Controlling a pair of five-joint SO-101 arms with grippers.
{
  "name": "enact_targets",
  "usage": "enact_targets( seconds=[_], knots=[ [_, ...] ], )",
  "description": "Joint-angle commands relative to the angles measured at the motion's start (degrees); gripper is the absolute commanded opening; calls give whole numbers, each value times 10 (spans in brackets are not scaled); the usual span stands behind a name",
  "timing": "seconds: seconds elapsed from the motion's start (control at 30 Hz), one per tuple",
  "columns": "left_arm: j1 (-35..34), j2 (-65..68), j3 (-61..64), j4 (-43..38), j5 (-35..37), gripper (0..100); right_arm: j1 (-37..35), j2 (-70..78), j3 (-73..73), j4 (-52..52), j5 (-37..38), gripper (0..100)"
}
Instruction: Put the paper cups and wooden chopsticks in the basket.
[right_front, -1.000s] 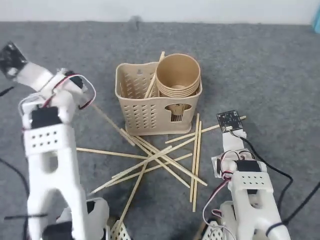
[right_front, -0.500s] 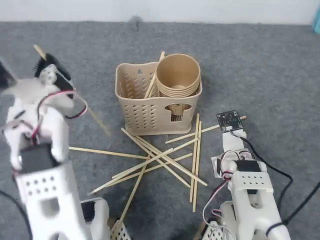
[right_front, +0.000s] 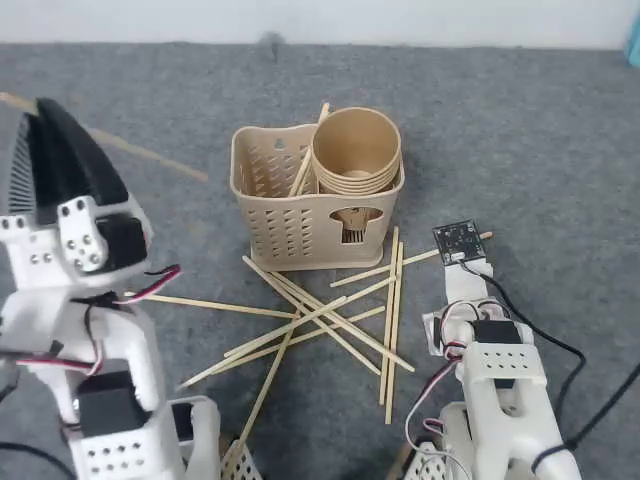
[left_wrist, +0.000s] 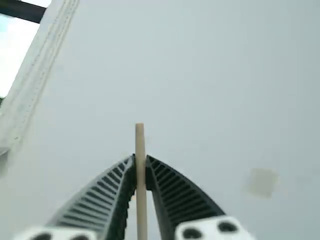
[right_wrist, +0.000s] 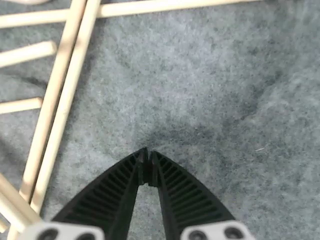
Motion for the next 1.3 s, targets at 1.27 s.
enact_targets(
  seconds=[1.27],
  knots=[
    [130,112,-103,212,-127,110,-1,-16,-3,-7,7,8]
  ],
)
